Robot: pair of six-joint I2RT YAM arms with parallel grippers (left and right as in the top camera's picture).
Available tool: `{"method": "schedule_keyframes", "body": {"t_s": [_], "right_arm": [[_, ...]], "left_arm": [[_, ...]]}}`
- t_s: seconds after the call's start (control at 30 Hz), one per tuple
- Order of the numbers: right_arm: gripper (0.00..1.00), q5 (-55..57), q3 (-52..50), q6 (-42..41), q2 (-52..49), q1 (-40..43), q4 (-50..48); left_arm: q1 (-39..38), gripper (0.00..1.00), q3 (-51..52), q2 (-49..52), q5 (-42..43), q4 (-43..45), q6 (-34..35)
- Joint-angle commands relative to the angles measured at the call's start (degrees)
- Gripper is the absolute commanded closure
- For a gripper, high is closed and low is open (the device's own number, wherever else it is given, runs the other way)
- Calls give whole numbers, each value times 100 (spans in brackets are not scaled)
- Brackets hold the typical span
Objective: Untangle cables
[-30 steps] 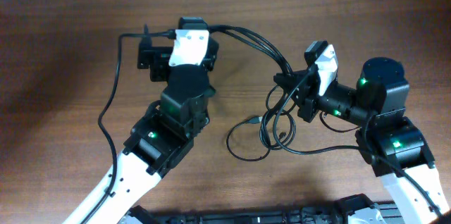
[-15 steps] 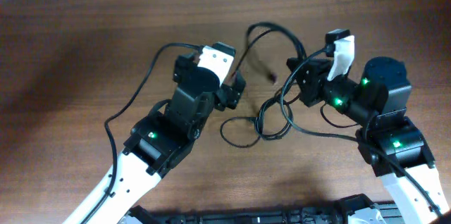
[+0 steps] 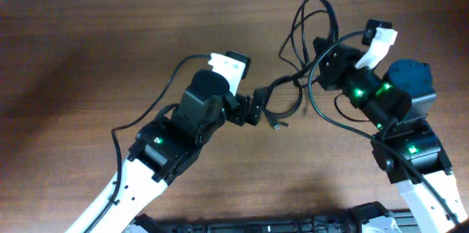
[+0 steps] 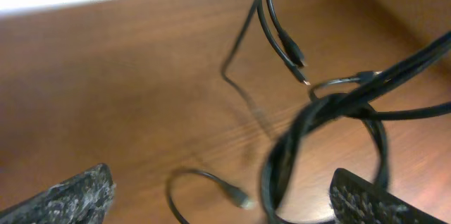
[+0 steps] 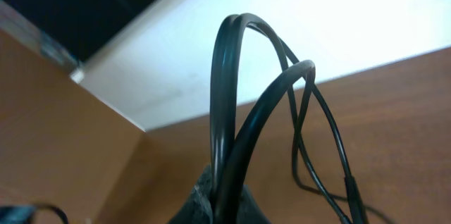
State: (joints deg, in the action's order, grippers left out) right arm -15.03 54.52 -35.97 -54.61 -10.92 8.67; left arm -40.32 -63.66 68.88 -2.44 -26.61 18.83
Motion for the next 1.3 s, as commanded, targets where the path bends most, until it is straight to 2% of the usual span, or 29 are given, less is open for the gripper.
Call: {"method": "schedule_keyframes", "body": {"t_s": [0.0,0.23,0.3,0.43,0.63,0.87,1.03,1.17,1.27], "right_arm": [[96,433,57,-378,24,17,-157],[96,1316,57,-378,22,15,-205],[96,1541,57,-400,22,15,-398],[96,1576,57,-452,17,15,-1067],[96,1495,57,-1252,13,4,-1305],[96,1237,57,-1263,13,4,-1410],[96,914,57,-1261,15,4,-1412],[96,901,57,-1259,24,4,-1416],[96,901,57,-1259,24,4,-1416]], "left_arm": [[20,2,-63,-76,608,87,1956],[20,1,-63,-76,1469,208,3641],[20,1,-63,-76,1687,210,4435],[20,1,-63,-76,1773,212,5543],[20,1,-63,-46,1770,350,6028],[20,1,-63,146,1773,855,6260],[20,1,-61,516,1554,901,6260],[20,10,-61,968,1825,1049,6686],[20,12,-61,1174,1930,1447,6732]]}}
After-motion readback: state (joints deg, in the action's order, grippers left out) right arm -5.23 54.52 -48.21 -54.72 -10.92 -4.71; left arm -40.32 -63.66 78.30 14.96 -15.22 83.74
